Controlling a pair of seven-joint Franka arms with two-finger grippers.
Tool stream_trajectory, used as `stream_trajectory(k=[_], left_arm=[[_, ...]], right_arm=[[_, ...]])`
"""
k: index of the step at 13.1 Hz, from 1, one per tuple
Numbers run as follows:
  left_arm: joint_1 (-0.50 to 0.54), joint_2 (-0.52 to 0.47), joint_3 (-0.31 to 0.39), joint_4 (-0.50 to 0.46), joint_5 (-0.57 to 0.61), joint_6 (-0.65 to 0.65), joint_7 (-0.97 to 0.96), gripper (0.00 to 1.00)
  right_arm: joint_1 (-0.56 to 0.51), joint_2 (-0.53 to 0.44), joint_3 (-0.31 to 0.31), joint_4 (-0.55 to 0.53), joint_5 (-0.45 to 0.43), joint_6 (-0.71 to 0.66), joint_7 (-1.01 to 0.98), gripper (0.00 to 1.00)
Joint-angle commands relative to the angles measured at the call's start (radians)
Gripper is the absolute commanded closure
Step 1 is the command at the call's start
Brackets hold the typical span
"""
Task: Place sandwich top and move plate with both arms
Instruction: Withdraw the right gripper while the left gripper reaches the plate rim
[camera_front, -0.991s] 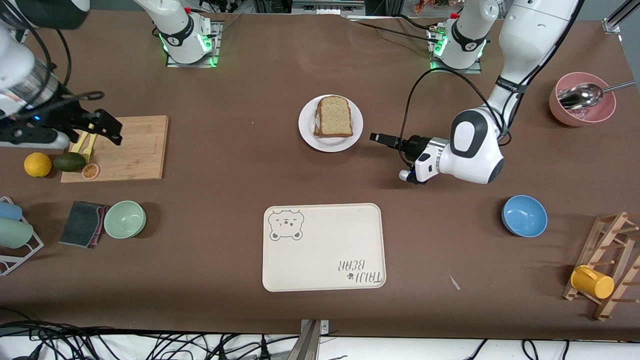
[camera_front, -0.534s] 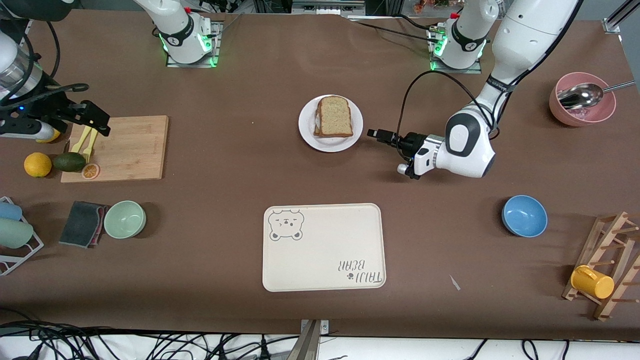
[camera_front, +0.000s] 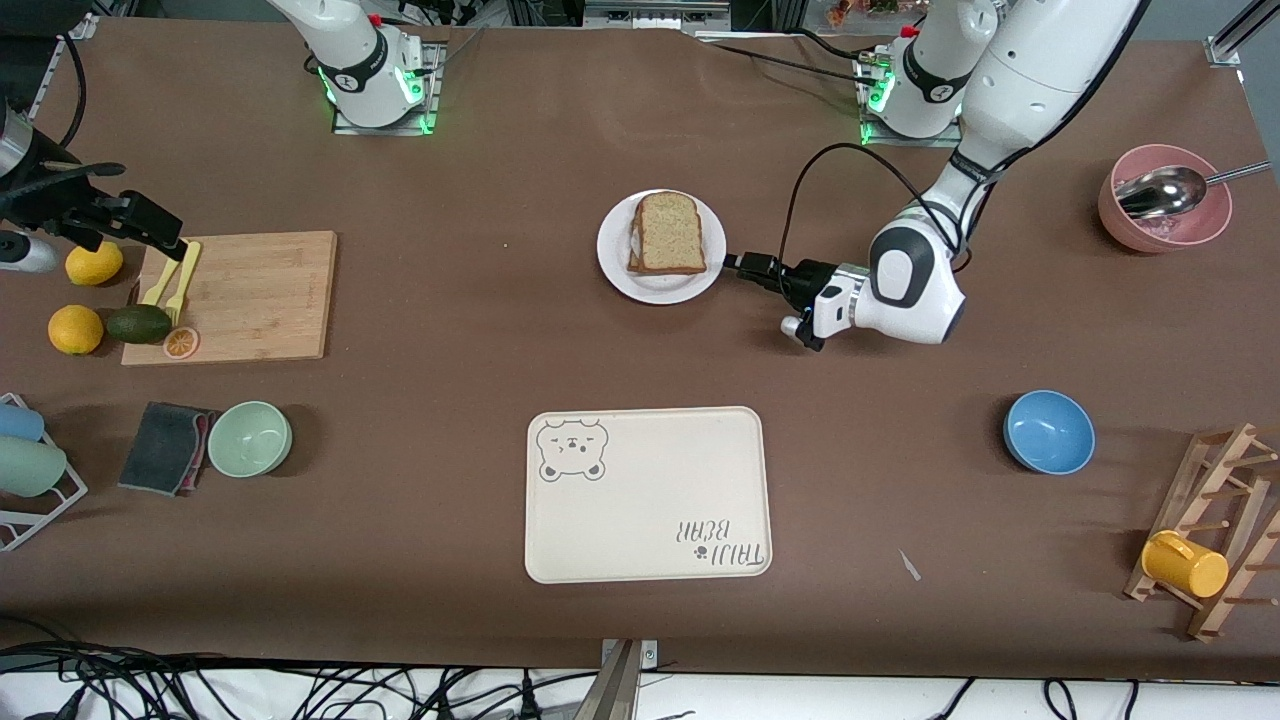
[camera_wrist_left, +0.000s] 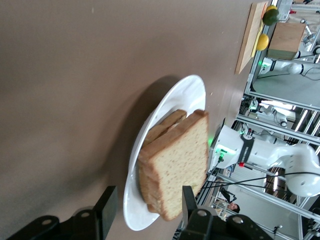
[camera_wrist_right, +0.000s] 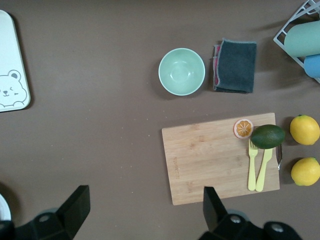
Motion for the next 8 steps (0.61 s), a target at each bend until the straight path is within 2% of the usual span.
stream_trajectory(k=[1, 4, 5, 8], left_arm=[[-0.011, -0.007, -0.002, -0.038, -0.046, 0.033, 0.069, 0.41], [-0.038, -0.006, -0.016, -0.046, -0.096, 0.078, 0.083, 0.55], [-0.047, -0.004, -0.016, -0.046, -0.096, 0.087, 0.083, 0.64], [-0.05, -0.004, -0.016, -0.054, -0.096, 0.089, 0.085, 0.65]], right_arm=[[0.002, 0.016, 0.009, 0.021, 0.02, -0.014, -0.009, 0.0], [0.004, 0.023, 0.014, 0.021, 0.046, -0.009, -0.009, 0.0], [0.004, 0.039, 0.014, 0.021, 0.046, -0.008, -0.011, 0.0], [0.018, 0.062, 0.014, 0.034, 0.037, 0.011, -0.012, 0.0]])
